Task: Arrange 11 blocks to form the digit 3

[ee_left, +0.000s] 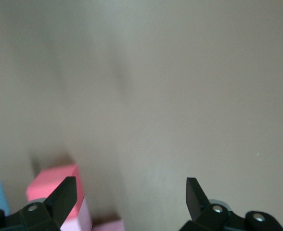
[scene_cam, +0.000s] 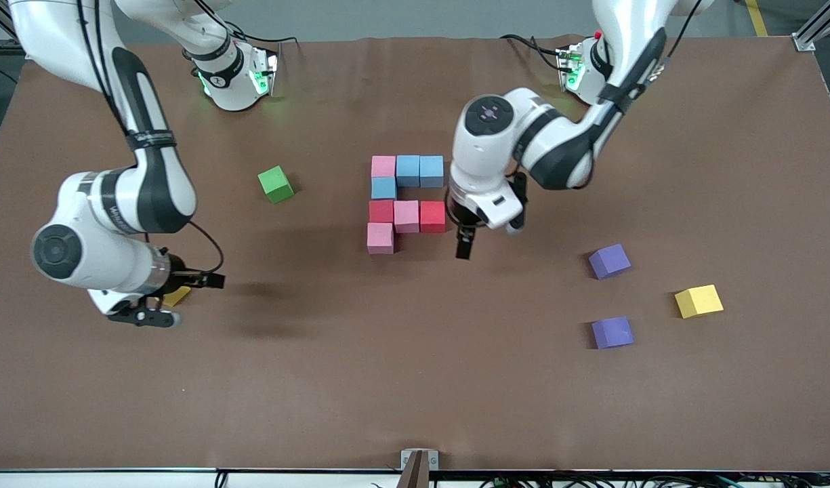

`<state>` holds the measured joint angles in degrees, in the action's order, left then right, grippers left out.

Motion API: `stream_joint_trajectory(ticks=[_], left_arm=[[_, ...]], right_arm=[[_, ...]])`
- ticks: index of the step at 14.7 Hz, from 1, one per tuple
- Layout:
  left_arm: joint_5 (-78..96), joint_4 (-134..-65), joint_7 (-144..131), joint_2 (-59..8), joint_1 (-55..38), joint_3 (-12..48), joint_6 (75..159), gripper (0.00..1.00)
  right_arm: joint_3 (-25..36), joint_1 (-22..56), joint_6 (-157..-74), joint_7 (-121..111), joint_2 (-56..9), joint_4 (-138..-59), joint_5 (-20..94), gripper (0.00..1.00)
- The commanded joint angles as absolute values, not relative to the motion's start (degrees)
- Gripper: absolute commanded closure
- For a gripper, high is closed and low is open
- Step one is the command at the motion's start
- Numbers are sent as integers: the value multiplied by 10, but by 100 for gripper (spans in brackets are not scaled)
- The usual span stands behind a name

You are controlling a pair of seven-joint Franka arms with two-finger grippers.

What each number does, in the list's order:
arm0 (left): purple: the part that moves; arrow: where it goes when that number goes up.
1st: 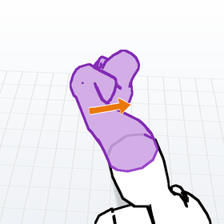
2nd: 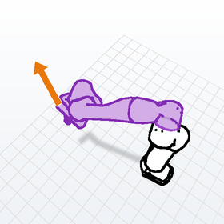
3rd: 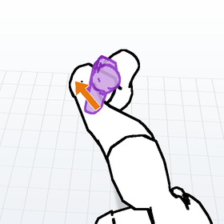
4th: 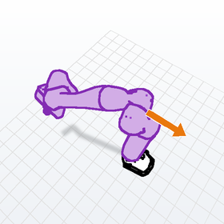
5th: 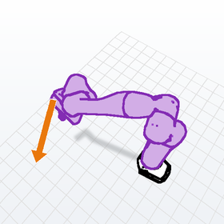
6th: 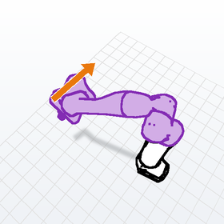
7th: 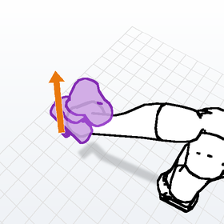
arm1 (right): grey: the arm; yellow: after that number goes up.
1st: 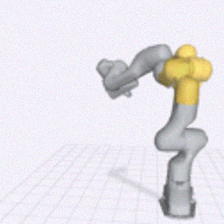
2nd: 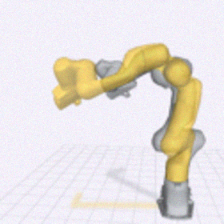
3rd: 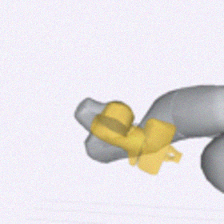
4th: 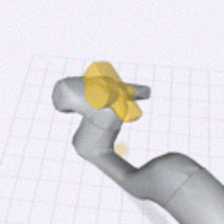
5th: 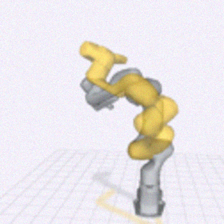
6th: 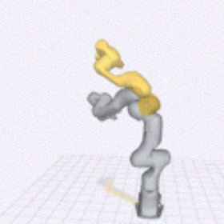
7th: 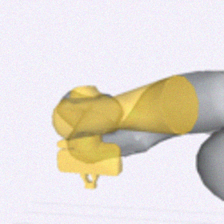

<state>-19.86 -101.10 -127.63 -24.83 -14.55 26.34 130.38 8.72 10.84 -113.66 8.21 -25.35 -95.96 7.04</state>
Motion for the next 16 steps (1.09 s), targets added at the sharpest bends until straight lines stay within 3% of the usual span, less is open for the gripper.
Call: stream_joint_trajectory(ticks=[1, 7, 12, 16], left_arm=[[-198, -965, -1173, -277, -101, 268, 1276, 0], [-199, -866, -960, -346, -41, 263, 1251, 0], [-196, -856, -697, -372, 38, 263, 1251, 0], [-197, -828, -547, -407, 83, 262, 1244, 0]], right_arm=[[76, 63, -1166, 25, -236, -986, 63, 0], [76, -13, -1194, -76, -265, -986, 63, 0], [75, -33, -1225, -333, -305, -985, 64, 0], [69, -29, -1222, -409, -320, -986, 65, 0]])
